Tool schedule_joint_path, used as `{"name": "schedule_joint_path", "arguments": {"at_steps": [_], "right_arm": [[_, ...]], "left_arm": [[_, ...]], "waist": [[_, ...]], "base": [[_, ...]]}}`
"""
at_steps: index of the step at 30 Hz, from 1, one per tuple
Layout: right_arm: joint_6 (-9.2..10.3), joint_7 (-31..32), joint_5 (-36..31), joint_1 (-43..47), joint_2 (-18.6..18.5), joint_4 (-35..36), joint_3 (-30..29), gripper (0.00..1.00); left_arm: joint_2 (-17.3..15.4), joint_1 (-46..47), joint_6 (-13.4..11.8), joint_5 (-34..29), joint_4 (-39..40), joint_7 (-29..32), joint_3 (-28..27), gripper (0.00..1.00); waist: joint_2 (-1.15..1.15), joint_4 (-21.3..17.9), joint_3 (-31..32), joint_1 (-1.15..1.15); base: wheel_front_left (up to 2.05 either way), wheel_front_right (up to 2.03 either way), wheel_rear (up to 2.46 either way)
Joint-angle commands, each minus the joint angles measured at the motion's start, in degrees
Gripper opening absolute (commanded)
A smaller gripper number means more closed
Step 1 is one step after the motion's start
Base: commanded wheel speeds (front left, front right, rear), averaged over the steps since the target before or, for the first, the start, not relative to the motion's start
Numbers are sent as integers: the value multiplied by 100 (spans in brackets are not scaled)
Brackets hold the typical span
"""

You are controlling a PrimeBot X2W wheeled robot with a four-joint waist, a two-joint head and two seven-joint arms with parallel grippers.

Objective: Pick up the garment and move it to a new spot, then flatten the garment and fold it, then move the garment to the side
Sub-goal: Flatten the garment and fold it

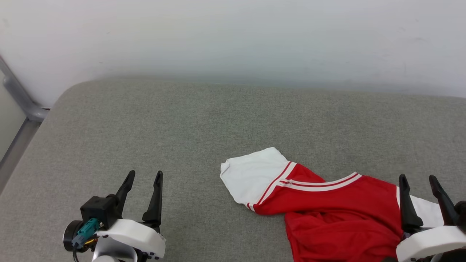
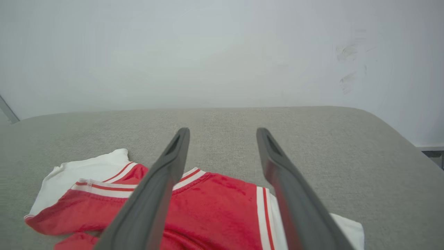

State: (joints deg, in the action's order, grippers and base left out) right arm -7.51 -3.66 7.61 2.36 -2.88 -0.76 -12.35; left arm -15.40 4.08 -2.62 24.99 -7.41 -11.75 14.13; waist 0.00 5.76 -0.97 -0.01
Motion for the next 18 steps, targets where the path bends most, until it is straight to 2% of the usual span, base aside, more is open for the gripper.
{"name": "schedule_joint_path", "arguments": {"at_steps": [1, 10, 14, 18], "right_arm": [[4, 50, 21, 165, 0, 253, 115, 100], [4, 464, 47, 644, 2, 1047, 401, 100], [4, 625, -20, 691, 2, 1290, 459, 100], [4, 757, -27, 593, 3, 1412, 484, 100]], "left_arm": [[-31, -43, -40, 24, 13, 23, -8, 100], [-174, 86, -50, 14, 25, 231, 9, 100], [-247, 348, 109, 65, -97, 530, 122, 100], [-220, 842, 357, 255, -359, 1137, 298, 100]], "waist": [[0, -43, 28, 1], [0, -232, 79, 1], [0, -319, 17, 1], [0, -391, -138, 1]], "base": [[0, 0, 0], [0, 0, 0], [0, 0, 0], [0, 0, 0]]}}
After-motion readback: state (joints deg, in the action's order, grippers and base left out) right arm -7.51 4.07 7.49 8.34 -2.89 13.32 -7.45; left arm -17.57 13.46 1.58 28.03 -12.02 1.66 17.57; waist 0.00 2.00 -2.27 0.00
